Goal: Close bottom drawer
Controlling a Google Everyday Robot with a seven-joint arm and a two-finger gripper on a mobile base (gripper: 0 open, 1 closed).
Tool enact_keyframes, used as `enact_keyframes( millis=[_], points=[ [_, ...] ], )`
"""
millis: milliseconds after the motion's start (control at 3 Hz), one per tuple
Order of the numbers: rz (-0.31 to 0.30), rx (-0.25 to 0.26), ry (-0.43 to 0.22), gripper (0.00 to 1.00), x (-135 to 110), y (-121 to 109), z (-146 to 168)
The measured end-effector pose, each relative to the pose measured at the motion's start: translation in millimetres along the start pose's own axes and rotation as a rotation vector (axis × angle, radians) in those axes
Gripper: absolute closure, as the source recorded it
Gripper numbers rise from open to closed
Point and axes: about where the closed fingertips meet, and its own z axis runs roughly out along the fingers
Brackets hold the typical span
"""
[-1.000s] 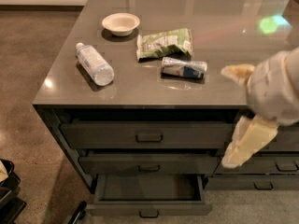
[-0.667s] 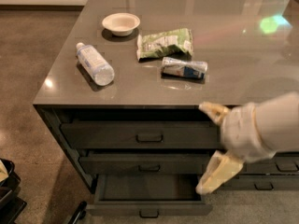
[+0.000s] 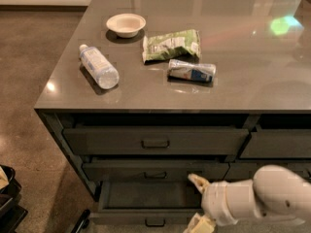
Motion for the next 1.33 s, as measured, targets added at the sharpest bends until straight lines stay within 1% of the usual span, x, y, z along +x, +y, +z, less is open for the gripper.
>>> enact_keyframes(
  millis=[333,667,1000,1333],
  points=[
    [0.056,-0.01,-0.032,0.19,20,0,25],
    [0.056,-0.01,-0.032,0.42,20,0,25],
    [0.077,-0.02,-0.054,0.65,25,-2,28],
    [0.191,0.012,-0.087,0.88,66,-31,43]
  ],
)
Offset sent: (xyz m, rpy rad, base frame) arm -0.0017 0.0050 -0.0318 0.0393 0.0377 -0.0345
